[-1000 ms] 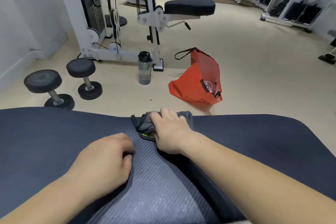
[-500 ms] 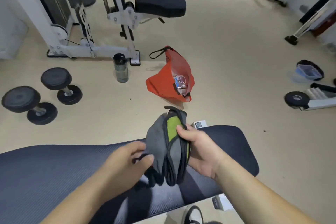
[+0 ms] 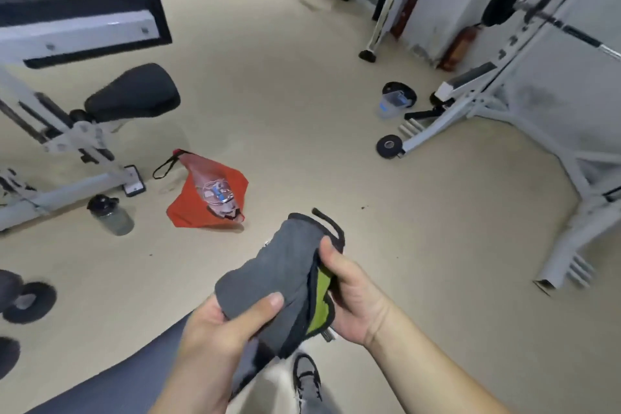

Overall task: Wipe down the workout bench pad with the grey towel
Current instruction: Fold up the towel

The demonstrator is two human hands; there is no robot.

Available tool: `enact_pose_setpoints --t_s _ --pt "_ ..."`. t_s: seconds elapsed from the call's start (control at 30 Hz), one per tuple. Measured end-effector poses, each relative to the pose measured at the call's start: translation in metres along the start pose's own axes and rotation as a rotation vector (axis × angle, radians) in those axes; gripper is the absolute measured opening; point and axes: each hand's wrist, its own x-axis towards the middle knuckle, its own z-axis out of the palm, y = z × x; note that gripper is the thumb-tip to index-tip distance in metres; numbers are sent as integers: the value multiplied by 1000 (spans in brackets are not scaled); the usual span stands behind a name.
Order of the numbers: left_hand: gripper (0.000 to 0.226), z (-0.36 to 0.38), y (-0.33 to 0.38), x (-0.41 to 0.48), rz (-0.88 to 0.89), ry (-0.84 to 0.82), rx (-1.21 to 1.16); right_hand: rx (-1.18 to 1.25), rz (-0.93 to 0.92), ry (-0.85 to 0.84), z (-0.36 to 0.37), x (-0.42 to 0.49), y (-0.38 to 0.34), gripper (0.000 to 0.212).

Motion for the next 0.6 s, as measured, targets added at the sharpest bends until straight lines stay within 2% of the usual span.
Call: enact_pose_setpoints --t_s 0.07,0.17,0.23,0.3,0.4,0.5,0.6 --pt "39 26 10 -9 47 -17 117 -30 -103 114 -9 -32 -6 84" --pt "37 52 11 -20 68 -105 259 -43 -140 280 -26 -74 -4 52" --pt "36 74 4 -29 44 -188 333 -39 -144 402 -46 -102 0 39" --pt "34 95 -6 -33 3 -258 380 -60 -109 561 -68 -123 5 45" --pt "32 132 -26 -32 -52 -324 469 -113 -34 691 -98 -150 3 72" --pt "33 182 -45 -21 -101 -392 508 -179 -60 655 -136 -172 -15 82" --pt "41 240 -61 -6 -177 -473 486 -118 -100 555 -182 -196 -48 90"
